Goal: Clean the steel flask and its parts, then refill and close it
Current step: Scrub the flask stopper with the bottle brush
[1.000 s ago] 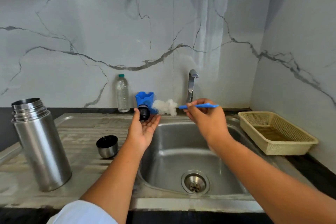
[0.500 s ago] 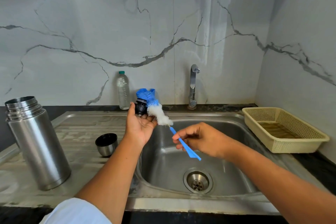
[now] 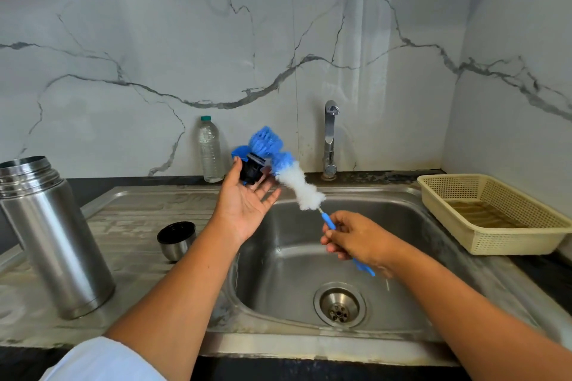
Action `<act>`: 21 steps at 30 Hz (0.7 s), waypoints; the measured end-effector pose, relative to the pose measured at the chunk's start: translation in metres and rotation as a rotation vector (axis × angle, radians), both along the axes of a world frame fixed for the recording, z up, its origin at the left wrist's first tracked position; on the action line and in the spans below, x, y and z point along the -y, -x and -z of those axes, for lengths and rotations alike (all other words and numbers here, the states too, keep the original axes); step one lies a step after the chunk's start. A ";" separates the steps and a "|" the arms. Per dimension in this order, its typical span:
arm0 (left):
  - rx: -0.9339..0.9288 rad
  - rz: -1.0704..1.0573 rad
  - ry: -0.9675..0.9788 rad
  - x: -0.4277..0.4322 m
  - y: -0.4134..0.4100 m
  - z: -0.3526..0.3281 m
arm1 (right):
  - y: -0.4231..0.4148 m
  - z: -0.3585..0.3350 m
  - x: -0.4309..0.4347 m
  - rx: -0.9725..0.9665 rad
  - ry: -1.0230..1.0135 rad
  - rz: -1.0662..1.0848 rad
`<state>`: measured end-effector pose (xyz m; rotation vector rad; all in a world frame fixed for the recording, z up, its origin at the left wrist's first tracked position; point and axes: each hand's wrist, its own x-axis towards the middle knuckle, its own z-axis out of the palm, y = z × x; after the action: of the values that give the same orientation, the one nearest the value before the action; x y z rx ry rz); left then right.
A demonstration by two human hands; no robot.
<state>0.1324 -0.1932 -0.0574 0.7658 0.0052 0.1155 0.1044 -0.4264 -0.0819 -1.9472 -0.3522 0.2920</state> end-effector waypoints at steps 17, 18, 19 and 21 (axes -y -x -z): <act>-0.005 -0.416 -0.425 -0.013 -0.013 0.013 | 0.000 -0.011 0.013 0.278 0.195 0.127; -0.004 -0.431 -0.421 -0.015 -0.013 0.014 | 0.001 -0.011 0.012 0.277 0.196 0.122; 0.001 -0.438 -0.416 -0.018 -0.013 0.014 | 0.001 -0.010 0.013 0.279 0.200 0.117; 0.025 -0.430 -0.393 -0.021 -0.011 0.012 | 0.000 -0.010 0.013 0.289 0.211 0.111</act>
<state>0.1436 -0.1718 -0.0692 1.1485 0.1270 0.5465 0.1046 -0.4396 -0.0722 -2.2141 -0.4116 -0.0283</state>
